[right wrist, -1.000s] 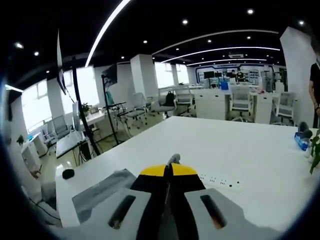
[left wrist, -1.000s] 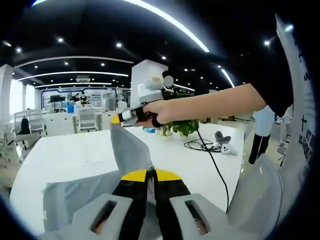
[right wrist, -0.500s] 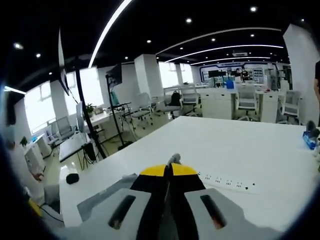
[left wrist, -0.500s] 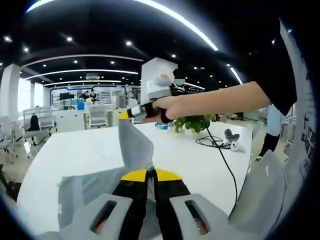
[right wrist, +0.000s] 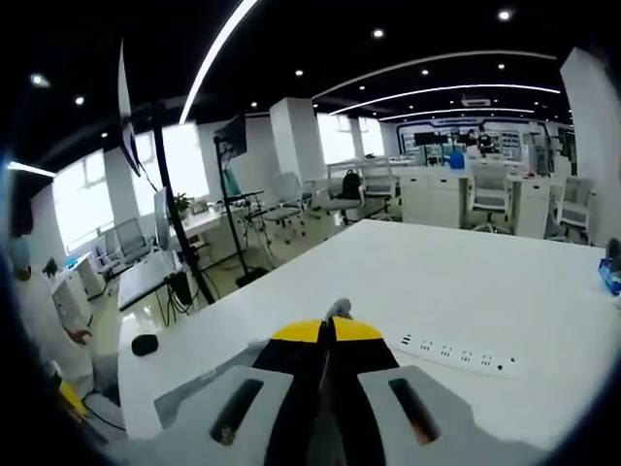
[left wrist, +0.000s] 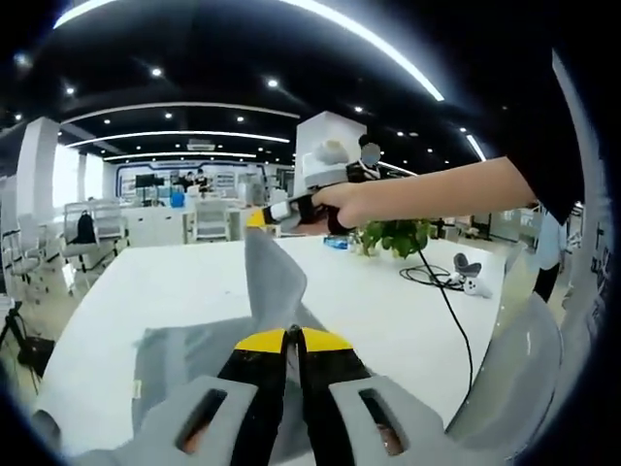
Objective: Fold the towel on the table until its edges align and the towel forms a compact rectangular stack.
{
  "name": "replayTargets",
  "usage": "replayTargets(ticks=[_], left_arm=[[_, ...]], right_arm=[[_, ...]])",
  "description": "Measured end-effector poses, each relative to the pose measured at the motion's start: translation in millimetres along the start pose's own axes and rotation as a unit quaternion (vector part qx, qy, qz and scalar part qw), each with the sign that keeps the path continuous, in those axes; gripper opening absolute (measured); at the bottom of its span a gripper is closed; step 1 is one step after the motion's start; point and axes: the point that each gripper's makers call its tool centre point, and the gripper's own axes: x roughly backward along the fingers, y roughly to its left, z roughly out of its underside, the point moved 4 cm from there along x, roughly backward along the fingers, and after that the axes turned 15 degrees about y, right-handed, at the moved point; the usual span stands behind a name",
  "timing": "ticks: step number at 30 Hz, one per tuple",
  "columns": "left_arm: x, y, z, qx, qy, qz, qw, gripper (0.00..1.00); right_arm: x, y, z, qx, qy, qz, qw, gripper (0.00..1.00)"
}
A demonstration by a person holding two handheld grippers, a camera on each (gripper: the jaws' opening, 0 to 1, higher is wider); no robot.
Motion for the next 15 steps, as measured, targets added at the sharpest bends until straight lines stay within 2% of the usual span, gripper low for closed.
replayTargets(ticks=[11, 15], left_arm=[[11, 16.6, 10.1, 0.018, 0.007, -0.027, 0.9994, 0.04], [17, 22.6, 15.8, 0.024, 0.008, -0.03, 0.9992, 0.04]], right_arm=[[-18, 10, -5.8, -0.001, 0.002, -0.014, 0.9999, 0.0], [-23, 21, -3.5, -0.001, 0.005, -0.018, 0.9998, 0.0]])
